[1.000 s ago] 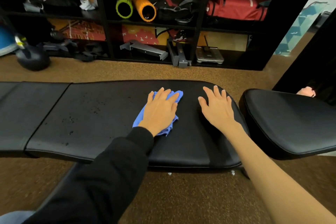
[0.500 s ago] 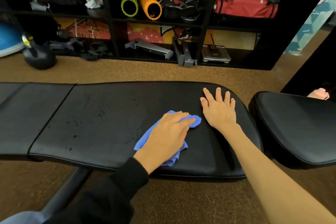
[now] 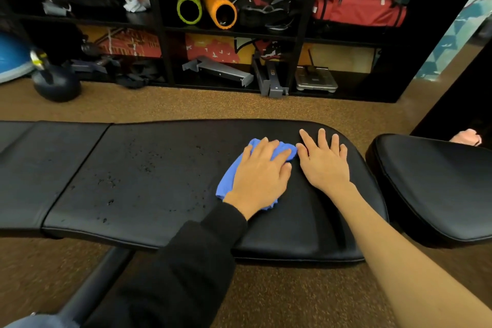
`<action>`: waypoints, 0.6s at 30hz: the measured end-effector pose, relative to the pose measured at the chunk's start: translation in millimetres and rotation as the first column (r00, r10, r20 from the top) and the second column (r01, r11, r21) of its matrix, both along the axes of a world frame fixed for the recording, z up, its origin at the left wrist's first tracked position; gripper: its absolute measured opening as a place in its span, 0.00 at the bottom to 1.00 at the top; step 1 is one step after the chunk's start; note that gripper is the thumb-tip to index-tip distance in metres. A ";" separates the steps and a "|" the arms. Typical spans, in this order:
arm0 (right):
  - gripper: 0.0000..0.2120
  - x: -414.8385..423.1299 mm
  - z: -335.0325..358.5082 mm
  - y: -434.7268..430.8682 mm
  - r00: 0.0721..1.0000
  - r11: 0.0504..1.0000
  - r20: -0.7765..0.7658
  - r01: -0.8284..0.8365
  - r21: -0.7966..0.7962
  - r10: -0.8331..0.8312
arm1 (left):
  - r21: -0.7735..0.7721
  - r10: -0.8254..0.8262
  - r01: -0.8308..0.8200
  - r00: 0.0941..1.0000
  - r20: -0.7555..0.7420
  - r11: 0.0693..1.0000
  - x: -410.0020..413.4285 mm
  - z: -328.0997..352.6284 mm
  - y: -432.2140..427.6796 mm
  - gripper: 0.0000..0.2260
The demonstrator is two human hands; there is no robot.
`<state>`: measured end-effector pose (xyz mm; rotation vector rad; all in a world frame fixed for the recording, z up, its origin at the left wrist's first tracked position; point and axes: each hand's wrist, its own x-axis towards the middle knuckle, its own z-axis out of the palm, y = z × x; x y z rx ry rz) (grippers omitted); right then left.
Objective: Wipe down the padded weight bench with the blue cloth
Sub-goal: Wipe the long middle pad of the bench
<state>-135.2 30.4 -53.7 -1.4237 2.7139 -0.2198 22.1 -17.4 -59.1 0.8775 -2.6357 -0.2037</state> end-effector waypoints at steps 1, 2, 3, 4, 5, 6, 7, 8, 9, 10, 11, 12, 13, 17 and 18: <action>0.24 0.0 0.2 0.3 1.000 1.000 -0.006 -0.001 0.000 0.001 | -0.002 -0.027 0.027 0.999 -0.020 1.000 5.4 -1.2 10.8 0.26; 0.24 -0.1 0.3 0.5 1.000 1.000 -0.011 -0.001 0.001 0.001 | -0.021 -0.056 0.055 0.998 -0.031 0.998 11.3 -2.9 20.7 0.25; 0.24 -0.3 0.1 0.7 1.000 1.000 -0.017 -0.002 0.001 0.002 | -0.045 -0.080 0.078 0.996 -0.039 0.996 16.6 -4.8 28.2 0.23; 0.24 -0.5 -0.1 1.1 1.000 1.000 -0.022 -0.004 0.001 0.004 | -0.057 -0.097 0.095 0.995 -0.037 0.994 20.2 -6.2 31.8 0.23; 0.24 -0.5 -0.2 1.3 1.000 1.000 -0.024 -0.005 0.001 0.005 | -0.048 -0.104 0.102 0.994 -0.039 0.994 20.6 -6.8 31.0 0.22; 0.24 -0.6 -0.3 1.4 1.000 1.000 -0.021 -0.005 0.000 0.005 | -0.021 -0.101 0.100 0.994 -0.034 0.995 18.4 -6.8 26.9 0.21; 0.24 -0.7 -0.2 1.2 1.000 1.000 -0.015 -0.005 0.001 0.005 | 0.003 -0.086 0.086 0.996 -0.035 0.996 13.9 -5.7 21.6 0.21; 0.24 -0.9 0.1 1.0 1.000 1.000 -0.010 -0.005 0.003 0.005 | 0.009 -0.064 0.064 0.997 -0.038 0.998 8.3 -4.2 16.5 0.21; 0.24 -0.8 0.3 1.1 1.000 1.000 -0.008 -0.005 0.006 0.005 | 0.013 -0.039 0.040 0.998 -0.039 0.999 1.9 -2.6 11.6 0.21; 0.24 -0.8 0.5 1.4 1.000 1.000 -0.008 -0.005 0.007 0.005 | 0.021 -0.013 0.014 0.999 -0.045 1.000 -4.7 -0.4 6.6 0.21; 0.24 -0.9 0.7 1.8 1.000 1.000 -0.008 -0.005 0.005 0.005 | 0.038 0.013 -0.011 0.999 -0.049 0.999 -11.3 1.1 1.2 0.20; 0.24 -1.0 1.6 2.0 1.000 1.000 -0.006 -0.005 0.000 0.005 | 0.050 0.034 -0.032 0.998 -0.048 0.998 -16.7 3.6 -3.6 0.20; 0.24 -1.1 2.7 1.9 1.000 1.000 -0.005 -0.005 -0.005 0.005 | 0.062 0.050 -0.047 0.998 -0.038 0.997 -21.2 5.5 -7.2 0.20; 0.24 -1.7 4.4 3.4 1.000 1.000 -0.003 -0.003 -0.003 0.003 | 0.206 0.000 0.004 1.000 -0.019 0.979 -20.7 15.7 -10.1 0.20; 0.24 -2.3 4.9 2.9 1.000 1.000 0.002 -0.003 0.002 0.003 | 0.267 -0.027 0.038 0.999 -0.045 0.963 -13.9 18.7 -8.5 0.20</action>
